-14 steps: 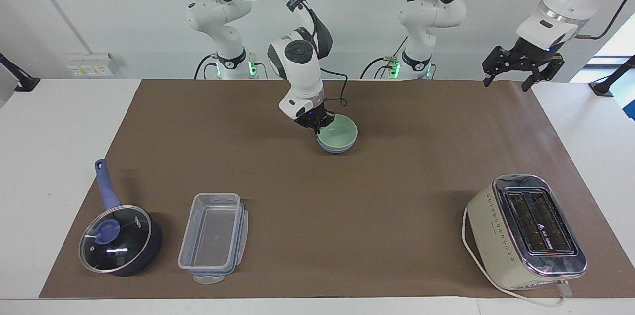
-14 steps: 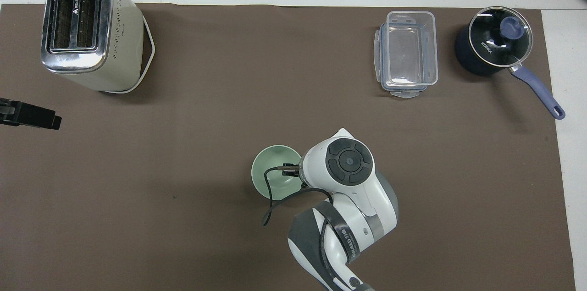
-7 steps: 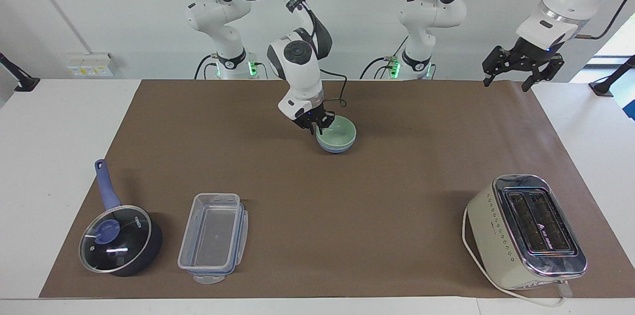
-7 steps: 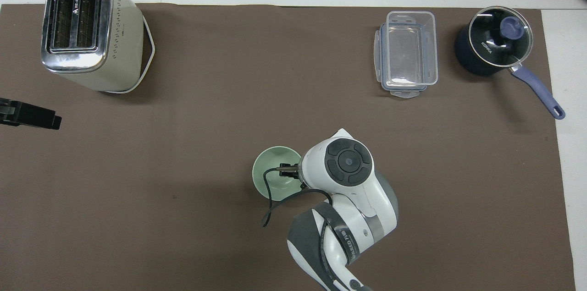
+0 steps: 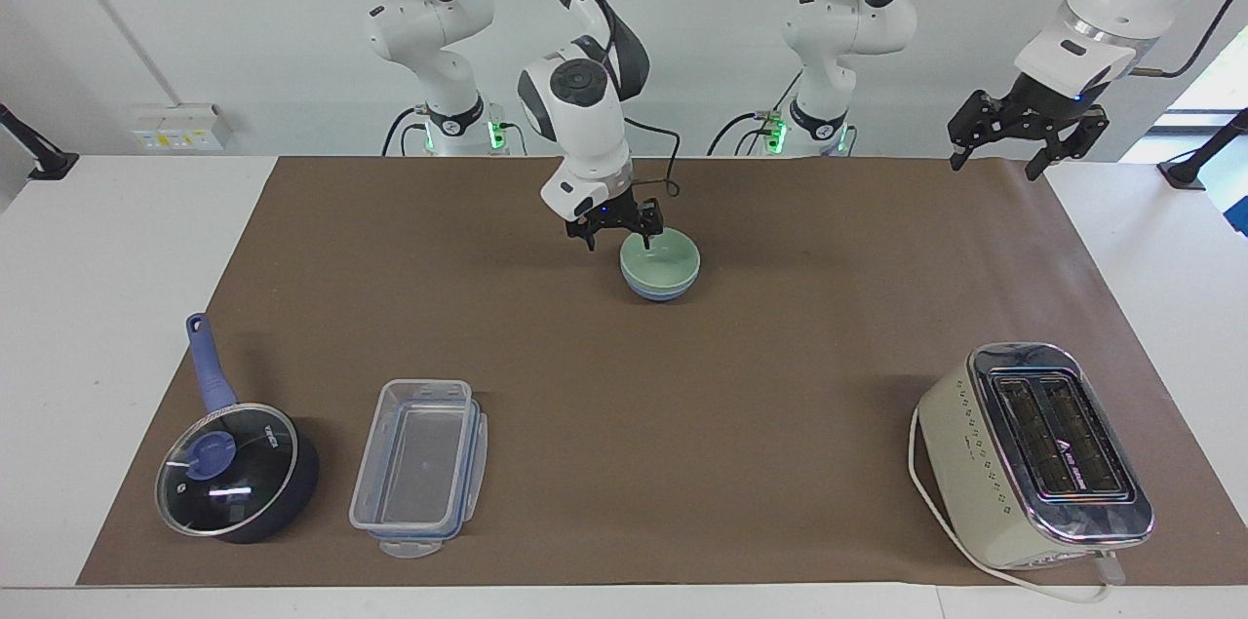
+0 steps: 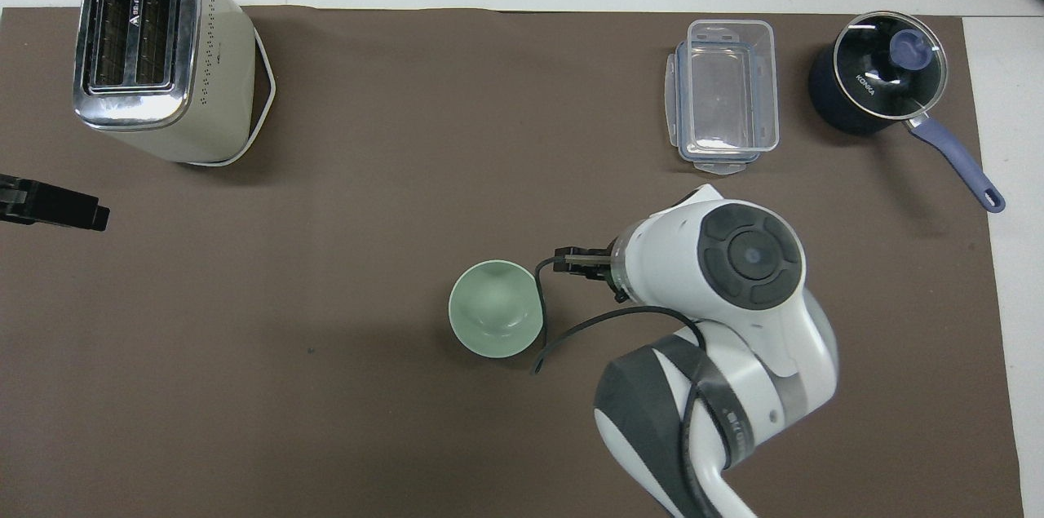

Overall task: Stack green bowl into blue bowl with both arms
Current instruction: 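Open the right gripper and withdraw it to rest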

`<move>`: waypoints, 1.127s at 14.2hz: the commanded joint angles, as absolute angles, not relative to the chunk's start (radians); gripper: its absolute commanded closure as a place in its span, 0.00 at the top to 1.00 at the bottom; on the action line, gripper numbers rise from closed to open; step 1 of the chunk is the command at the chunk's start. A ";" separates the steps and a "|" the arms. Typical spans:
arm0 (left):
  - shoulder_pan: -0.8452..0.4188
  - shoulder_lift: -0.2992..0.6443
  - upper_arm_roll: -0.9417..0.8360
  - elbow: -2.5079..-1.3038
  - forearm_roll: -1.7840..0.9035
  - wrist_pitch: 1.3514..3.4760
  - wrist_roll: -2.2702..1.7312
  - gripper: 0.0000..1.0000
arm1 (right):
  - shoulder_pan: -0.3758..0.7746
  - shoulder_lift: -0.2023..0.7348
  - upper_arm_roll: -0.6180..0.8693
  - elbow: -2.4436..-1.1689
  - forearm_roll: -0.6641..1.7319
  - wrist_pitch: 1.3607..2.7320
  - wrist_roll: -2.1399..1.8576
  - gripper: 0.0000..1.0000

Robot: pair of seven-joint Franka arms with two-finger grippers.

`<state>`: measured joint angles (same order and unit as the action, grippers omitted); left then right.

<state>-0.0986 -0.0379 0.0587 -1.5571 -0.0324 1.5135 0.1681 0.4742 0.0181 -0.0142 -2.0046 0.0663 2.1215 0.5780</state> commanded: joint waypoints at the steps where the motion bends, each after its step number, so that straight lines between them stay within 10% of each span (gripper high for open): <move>1: -0.086 -0.051 0.054 -1.562 -0.048 1.497 0.163 1.00 | 0.396 0.006 -0.006 -1.918 0.037 2.034 0.549 1.00; 16: -0.086 -0.051 0.054 -1.562 -0.048 1.497 0.163 1.00 | 0.032 -0.121 -0.012 -1.576 0.020 1.481 0.184 1.00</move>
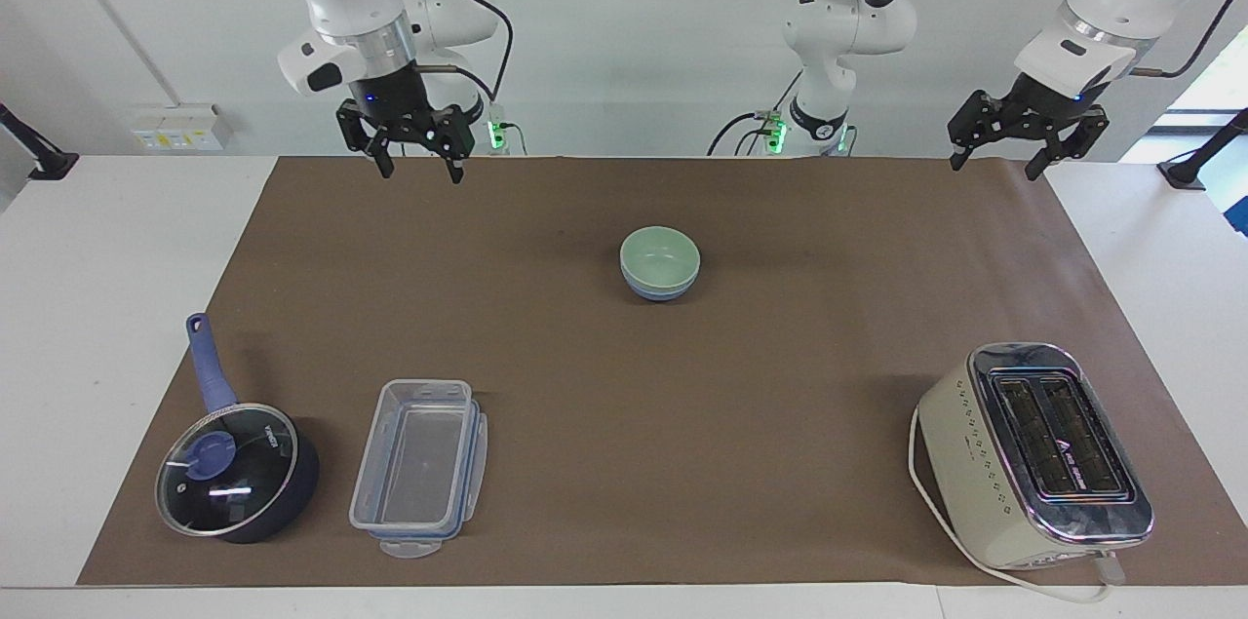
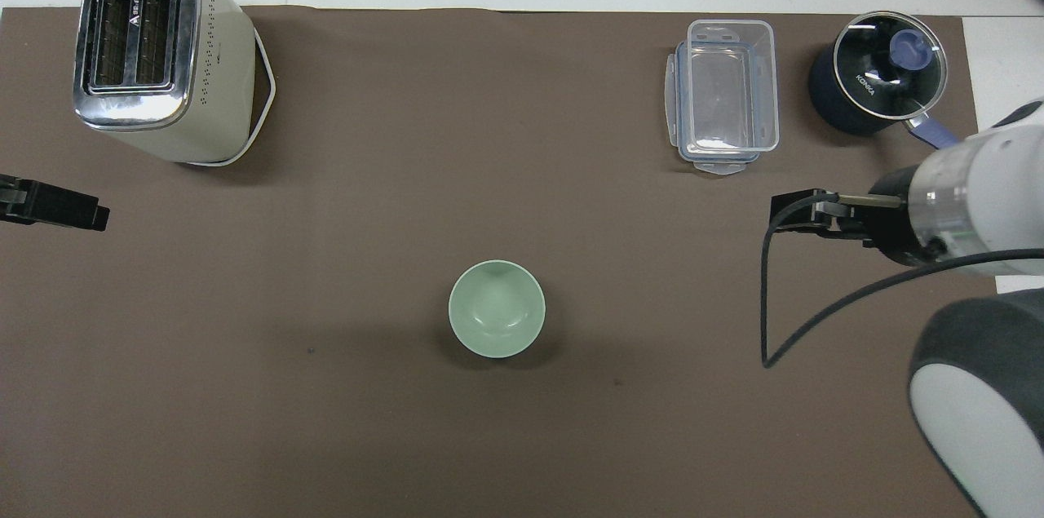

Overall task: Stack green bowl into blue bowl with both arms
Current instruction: 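Open the right gripper and withdraw it to rest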

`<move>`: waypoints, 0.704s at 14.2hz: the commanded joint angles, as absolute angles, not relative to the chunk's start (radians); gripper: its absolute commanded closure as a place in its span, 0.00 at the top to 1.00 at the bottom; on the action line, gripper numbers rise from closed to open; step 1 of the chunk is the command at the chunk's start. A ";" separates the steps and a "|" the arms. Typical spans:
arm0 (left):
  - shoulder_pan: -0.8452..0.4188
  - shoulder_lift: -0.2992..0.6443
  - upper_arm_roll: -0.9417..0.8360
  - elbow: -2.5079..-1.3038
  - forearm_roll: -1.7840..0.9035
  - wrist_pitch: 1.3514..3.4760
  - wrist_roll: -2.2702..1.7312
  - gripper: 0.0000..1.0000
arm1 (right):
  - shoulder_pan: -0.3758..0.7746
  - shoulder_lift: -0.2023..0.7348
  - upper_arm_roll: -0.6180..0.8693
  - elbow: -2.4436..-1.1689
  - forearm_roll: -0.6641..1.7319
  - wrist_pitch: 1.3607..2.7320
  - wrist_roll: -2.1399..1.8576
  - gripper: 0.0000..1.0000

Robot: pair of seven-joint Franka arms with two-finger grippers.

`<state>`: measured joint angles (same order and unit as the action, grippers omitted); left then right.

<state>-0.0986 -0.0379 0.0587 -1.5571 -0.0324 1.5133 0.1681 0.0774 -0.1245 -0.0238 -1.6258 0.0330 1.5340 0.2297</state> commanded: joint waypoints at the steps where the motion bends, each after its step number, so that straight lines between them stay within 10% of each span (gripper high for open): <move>1: -0.086 -0.051 0.054 -1.562 -0.048 1.497 0.163 1.00 | 0.011 -0.127 -0.014 -1.557 0.020 1.461 0.170 1.00; 10: -0.086 -0.049 0.054 -1.562 -0.048 1.497 0.163 1.00 | -0.041 -0.143 0.003 -1.628 0.000 1.482 0.112 1.00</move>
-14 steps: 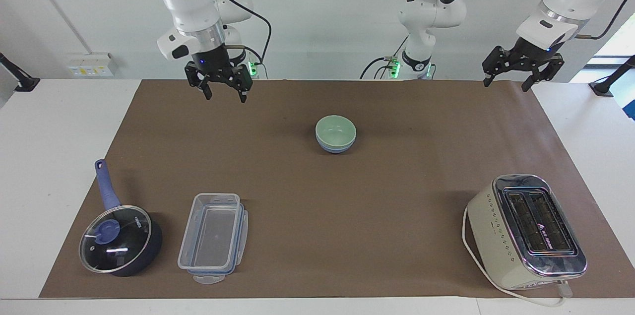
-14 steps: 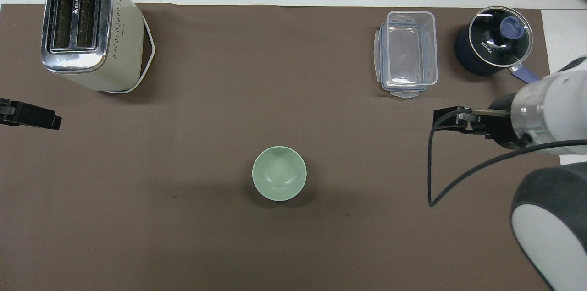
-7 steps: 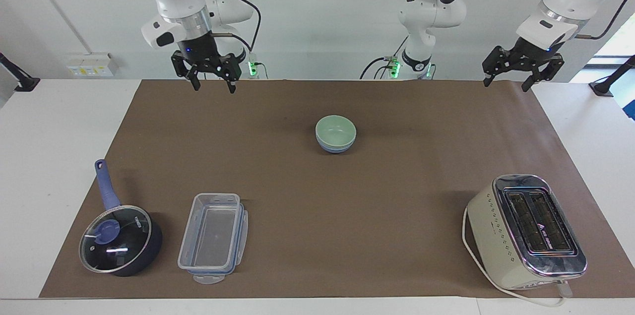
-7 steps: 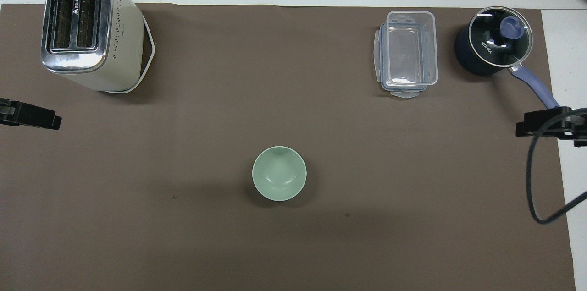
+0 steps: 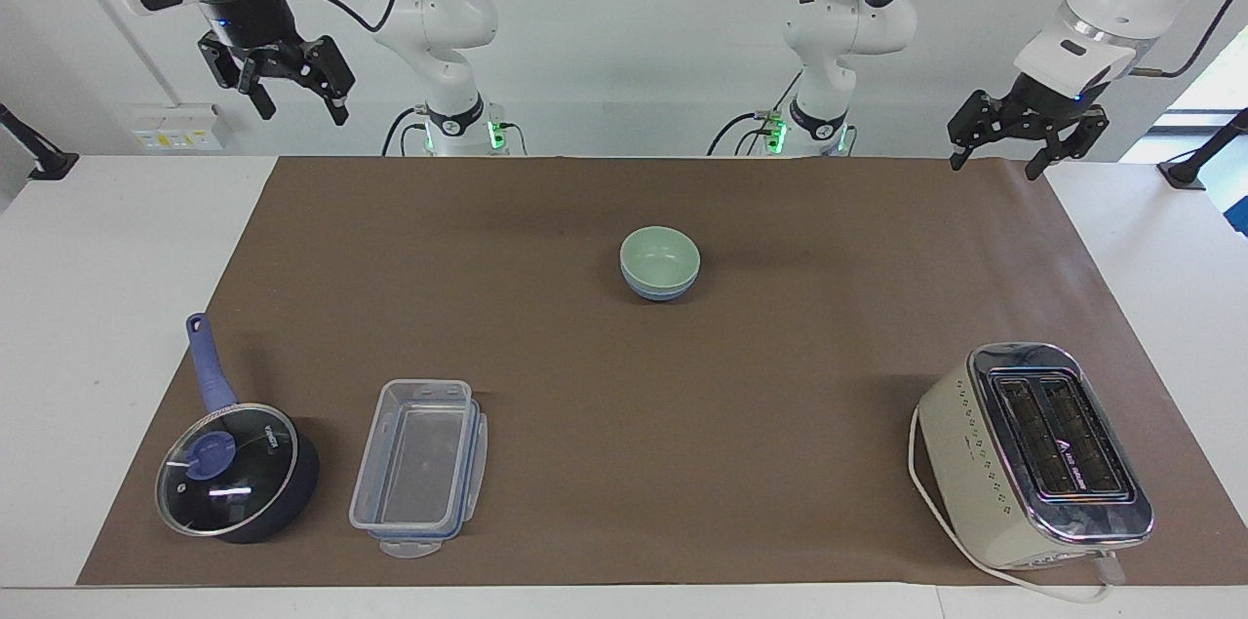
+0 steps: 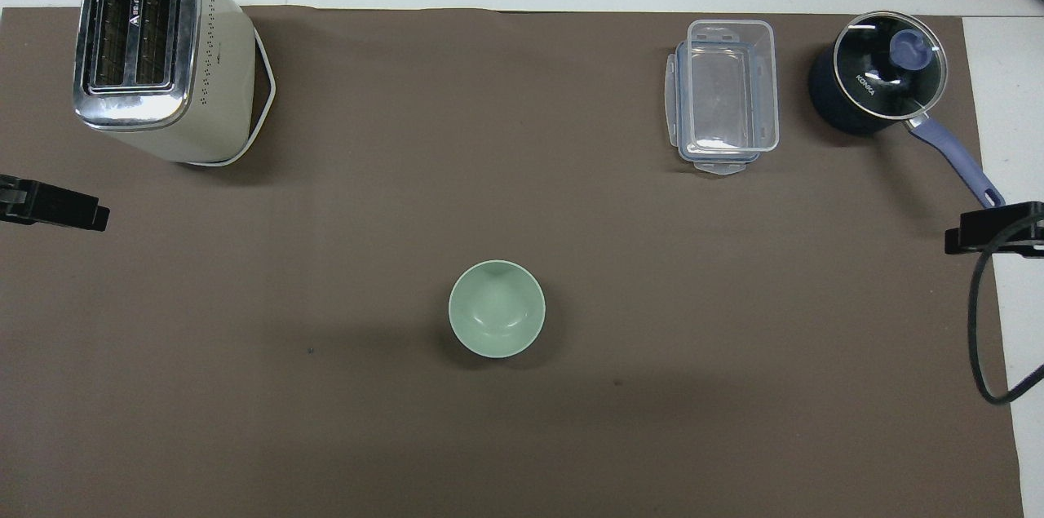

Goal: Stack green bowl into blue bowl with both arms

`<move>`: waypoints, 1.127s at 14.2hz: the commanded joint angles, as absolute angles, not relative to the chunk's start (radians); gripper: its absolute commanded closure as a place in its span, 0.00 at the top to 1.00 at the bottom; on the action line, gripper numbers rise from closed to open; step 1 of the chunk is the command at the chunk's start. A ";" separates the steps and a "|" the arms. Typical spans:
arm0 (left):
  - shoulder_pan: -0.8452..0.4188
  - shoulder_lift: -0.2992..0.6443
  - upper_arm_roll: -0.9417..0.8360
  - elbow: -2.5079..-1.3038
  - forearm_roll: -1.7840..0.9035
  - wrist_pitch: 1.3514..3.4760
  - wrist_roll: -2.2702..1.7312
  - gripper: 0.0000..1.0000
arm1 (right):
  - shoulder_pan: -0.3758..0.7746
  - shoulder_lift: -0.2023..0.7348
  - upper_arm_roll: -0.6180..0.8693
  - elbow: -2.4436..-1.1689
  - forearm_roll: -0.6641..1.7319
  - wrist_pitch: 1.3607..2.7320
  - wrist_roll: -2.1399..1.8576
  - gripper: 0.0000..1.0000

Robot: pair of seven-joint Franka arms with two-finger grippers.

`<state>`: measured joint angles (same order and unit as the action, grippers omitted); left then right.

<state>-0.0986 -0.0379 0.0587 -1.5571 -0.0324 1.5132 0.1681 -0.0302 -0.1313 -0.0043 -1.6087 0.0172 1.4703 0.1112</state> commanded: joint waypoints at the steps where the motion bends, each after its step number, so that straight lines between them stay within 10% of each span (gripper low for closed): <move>1: -0.086 -0.051 0.054 -1.562 -0.048 1.497 0.163 1.00 | -0.046 -0.143 0.002 -1.628 0.000 1.482 0.107 1.00; 16: -0.086 -0.049 0.054 -1.562 -0.048 1.497 0.163 1.00 | -0.026 -0.114 -0.046 -1.615 -0.006 1.470 0.087 1.00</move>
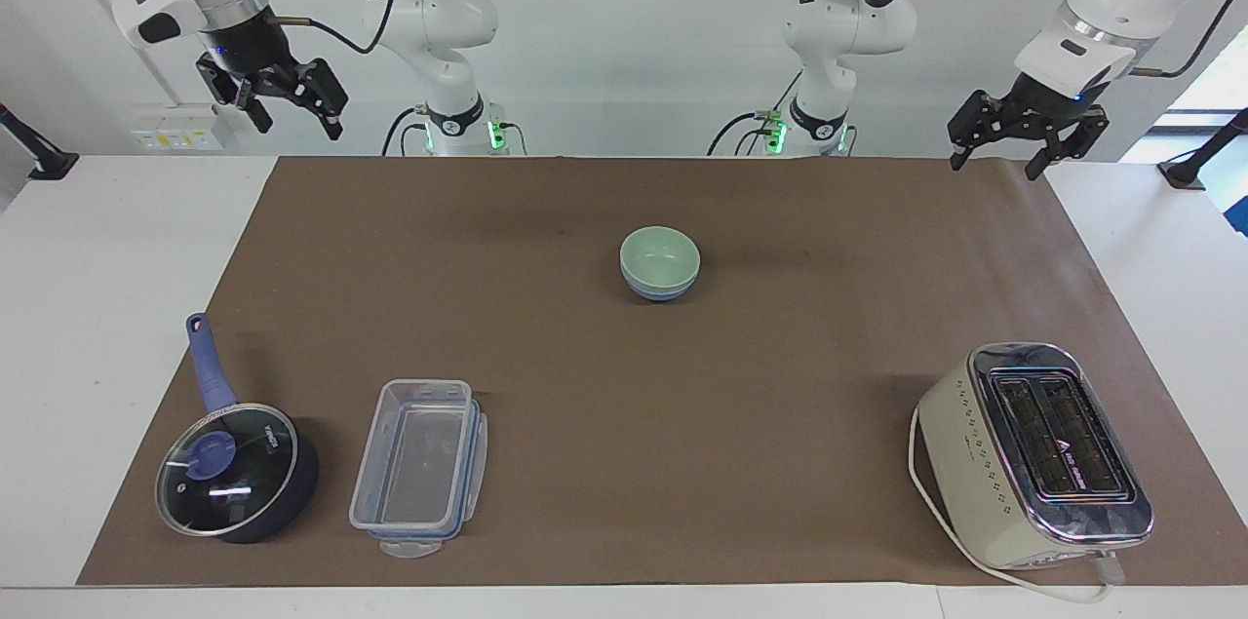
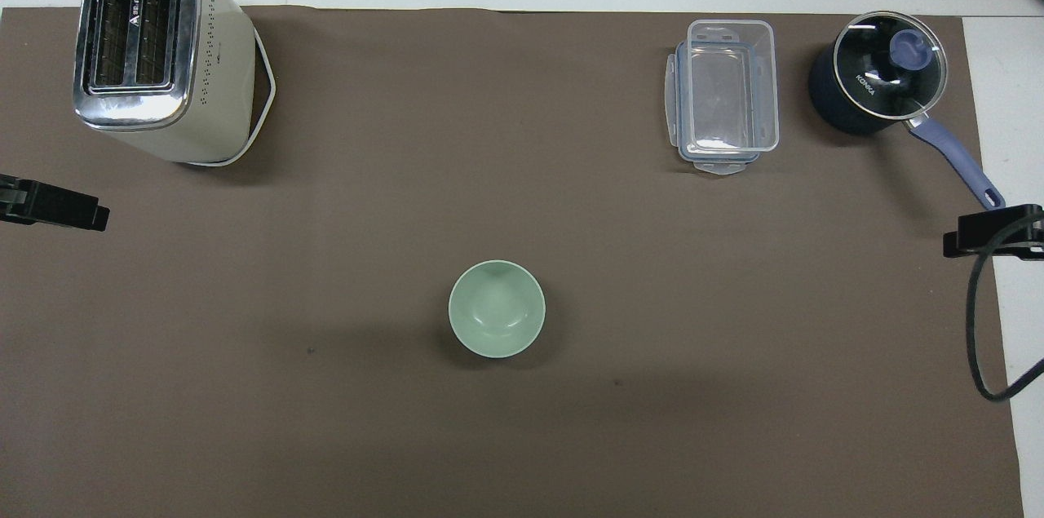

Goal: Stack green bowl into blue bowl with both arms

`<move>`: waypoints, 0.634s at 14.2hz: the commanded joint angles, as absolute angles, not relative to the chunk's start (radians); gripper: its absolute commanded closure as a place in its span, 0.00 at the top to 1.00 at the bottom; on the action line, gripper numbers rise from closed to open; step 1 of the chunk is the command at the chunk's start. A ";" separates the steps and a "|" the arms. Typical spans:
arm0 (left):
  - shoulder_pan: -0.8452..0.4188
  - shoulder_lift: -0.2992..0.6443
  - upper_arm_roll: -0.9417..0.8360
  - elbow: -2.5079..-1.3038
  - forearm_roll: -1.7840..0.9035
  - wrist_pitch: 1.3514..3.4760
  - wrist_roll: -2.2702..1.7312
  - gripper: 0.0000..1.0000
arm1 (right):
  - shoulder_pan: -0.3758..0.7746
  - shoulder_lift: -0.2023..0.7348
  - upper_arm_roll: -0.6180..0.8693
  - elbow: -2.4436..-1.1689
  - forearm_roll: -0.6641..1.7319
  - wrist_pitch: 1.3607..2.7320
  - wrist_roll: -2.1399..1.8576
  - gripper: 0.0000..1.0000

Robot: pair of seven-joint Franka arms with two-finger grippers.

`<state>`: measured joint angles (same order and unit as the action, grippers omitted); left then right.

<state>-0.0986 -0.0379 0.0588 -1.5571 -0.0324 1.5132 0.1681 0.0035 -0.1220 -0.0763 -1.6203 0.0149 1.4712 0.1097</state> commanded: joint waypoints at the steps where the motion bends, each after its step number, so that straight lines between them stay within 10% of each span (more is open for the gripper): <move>1: -0.086 -0.051 0.054 -1.562 -0.048 1.497 0.163 1.00 | -0.040 -0.110 -0.029 -1.612 -0.021 1.474 0.063 1.00; 9: -0.086 -0.049 0.054 -1.562 -0.048 1.497 0.163 1.00 | -0.035 -0.086 -0.014 -1.551 -0.015 1.428 0.054 1.00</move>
